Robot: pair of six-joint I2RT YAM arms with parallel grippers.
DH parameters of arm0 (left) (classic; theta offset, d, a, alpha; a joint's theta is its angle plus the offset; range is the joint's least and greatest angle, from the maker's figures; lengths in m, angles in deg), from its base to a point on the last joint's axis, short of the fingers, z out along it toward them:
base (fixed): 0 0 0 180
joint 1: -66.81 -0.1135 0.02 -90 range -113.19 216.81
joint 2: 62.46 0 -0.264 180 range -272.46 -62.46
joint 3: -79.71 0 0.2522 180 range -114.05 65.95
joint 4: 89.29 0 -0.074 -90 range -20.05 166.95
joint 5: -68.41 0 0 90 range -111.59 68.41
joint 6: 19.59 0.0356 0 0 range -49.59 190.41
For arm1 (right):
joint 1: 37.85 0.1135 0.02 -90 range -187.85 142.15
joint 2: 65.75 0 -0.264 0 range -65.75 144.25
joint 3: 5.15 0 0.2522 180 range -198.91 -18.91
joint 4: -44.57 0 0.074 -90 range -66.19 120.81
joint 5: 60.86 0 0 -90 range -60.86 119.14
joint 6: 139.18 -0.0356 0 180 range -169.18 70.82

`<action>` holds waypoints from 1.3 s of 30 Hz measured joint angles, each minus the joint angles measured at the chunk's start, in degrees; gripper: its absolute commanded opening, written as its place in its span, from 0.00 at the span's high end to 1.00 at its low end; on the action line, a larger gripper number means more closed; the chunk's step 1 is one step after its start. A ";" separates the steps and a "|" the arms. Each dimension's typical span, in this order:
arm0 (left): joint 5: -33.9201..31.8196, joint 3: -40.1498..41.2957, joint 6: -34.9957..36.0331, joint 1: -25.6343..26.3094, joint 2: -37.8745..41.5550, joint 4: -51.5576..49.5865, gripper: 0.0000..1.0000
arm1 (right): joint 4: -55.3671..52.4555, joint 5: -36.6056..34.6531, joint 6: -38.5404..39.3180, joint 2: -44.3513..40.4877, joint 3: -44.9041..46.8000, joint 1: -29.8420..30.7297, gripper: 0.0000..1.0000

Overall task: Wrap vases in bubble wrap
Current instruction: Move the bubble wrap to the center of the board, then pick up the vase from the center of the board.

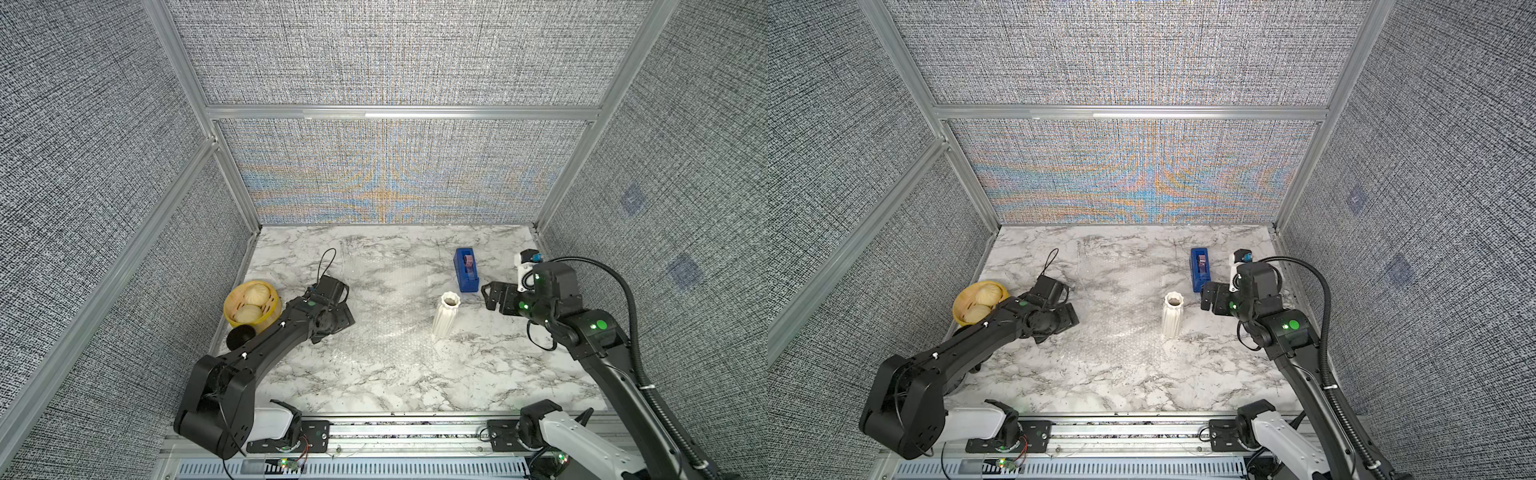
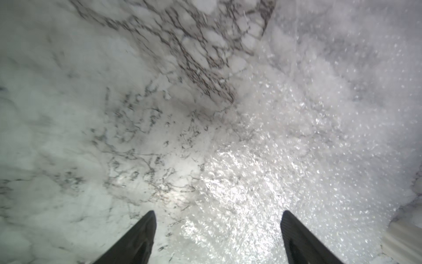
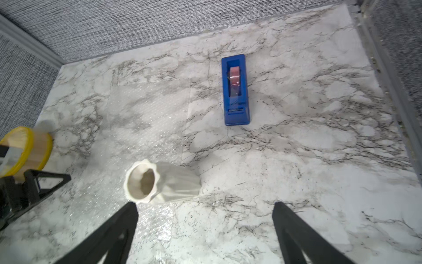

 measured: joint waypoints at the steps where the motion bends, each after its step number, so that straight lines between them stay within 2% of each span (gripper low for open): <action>1: -0.85 -0.22 0.57 -0.24 0.68 -0.31 0.12 | -0.72 -0.50 -0.63 0.55 -0.68 1.95 0.06; 5: -2.75 -0.20 2.49 -0.66 3.48 -0.63 0.11 | -3.87 -2.14 -2.32 4.35 -4.24 7.61 0.10; 9: -3.72 0.63 3.76 -0.81 6.36 -0.39 0.11 | -8.31 -3.76 -4.44 12.28 -9.73 8.76 0.27; 15: -3.85 2.86 4.57 -0.81 9.44 1.05 0.11 | -13.55 -3.69 -5.79 20.57 -14.43 8.94 0.44; 27: -5.55 8.46 6.14 -0.81 15.15 5.18 0.09 | -12.96 0.44 -6.80 28.04 -15.98 8.92 0.67; 32: -5.73 9.22 6.73 -0.81 15.72 6.12 0.09 | -12.74 0.57 -6.82 29.57 -16.00 8.94 0.73; 39: -5.55 9.31 6.73 -0.81 15.69 6.64 0.09 | -11.65 0.59 -6.80 31.65 -16.00 8.94 0.86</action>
